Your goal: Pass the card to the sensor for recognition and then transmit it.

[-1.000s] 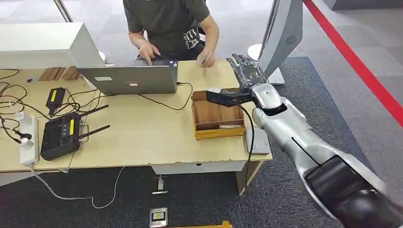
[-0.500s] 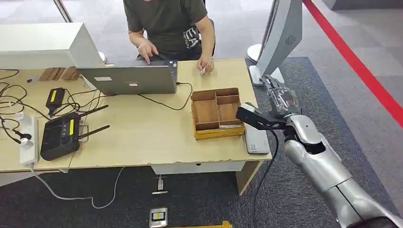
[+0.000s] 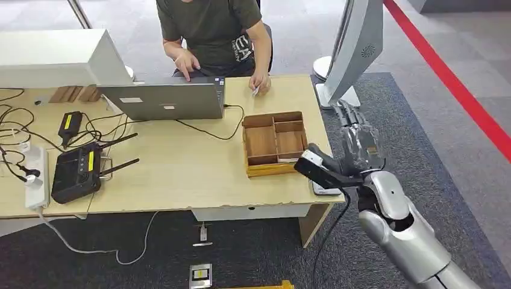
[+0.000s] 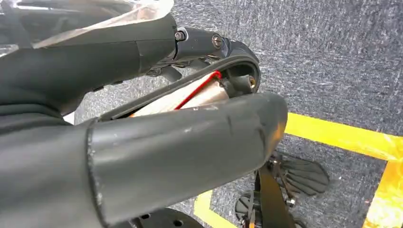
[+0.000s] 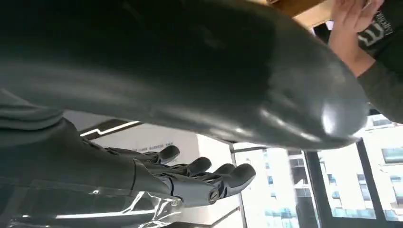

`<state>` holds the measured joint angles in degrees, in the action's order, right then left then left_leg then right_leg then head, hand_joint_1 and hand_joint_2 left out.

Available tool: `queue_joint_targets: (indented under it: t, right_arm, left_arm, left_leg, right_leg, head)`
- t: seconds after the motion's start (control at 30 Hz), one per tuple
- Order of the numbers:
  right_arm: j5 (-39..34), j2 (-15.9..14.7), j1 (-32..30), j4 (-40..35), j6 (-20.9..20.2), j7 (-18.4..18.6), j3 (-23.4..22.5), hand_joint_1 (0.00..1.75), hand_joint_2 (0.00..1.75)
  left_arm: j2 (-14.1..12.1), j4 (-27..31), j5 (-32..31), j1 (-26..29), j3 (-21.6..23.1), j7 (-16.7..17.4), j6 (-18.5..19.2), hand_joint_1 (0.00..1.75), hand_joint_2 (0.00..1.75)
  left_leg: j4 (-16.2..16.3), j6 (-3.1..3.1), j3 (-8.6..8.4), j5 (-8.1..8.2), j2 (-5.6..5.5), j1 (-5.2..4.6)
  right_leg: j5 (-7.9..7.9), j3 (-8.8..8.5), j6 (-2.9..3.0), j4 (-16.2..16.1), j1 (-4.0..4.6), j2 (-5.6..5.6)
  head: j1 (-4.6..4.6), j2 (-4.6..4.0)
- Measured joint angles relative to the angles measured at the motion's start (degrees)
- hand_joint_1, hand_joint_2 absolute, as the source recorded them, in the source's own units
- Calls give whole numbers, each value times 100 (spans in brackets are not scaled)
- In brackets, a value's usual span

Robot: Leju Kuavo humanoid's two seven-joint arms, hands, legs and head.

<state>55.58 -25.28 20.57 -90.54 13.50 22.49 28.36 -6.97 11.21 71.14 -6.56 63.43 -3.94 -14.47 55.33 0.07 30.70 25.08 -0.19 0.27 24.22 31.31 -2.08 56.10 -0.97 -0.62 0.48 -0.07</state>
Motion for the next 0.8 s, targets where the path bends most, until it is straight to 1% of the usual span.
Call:
queue_joint_targets:
  t: [0.07,0.1,0.3,0.47,0.63,0.8]
  right_arm:
    - [72,108,3,114,121,-50,60,0,0]
    - [118,165,5,192,145,-68,101,0,175]
    - [345,488,139,723,283,-177,276,0,175]
    - [509,705,251,1187,329,-164,368,0,175]
    - [665,803,239,1440,305,-116,366,0,175]
    - [818,834,182,1539,171,-74,283,0,175]
  left_arm:
    - [0,0,22,-7,-7,22,-11,0,0]
    - [0,0,28,-12,-9,22,-13,0,0]
    - [2,0,31,-26,-13,50,-15,0,0]
    - [2,0,11,-27,-24,11,-9,0,0]
    - [2,0,-15,-27,-24,-30,9,0,0]
    - [0,0,-50,-24,-24,-20,24,0,0]
  left_leg:
    - [0,0,0,0,0,0]
    - [0,0,0,0,0,0]
    - [-1,-1,2,-1,0,1]
    - [0,-1,1,-1,0,1]
    - [0,-1,2,-1,0,1]
    - [0,-1,2,-1,0,1]
  right_leg:
    - [0,0,0,0,0,0]
    - [0,0,0,0,0,0]
    - [0,1,0,1,1,0]
    - [0,1,0,0,1,-1]
    - [0,3,0,0,1,0]
    - [0,3,0,0,0,0]
  head:
    - [0,0]
    - [0,0]
    - [0,0]
    - [-2,0]
    - [0,0]
    - [-2,0]
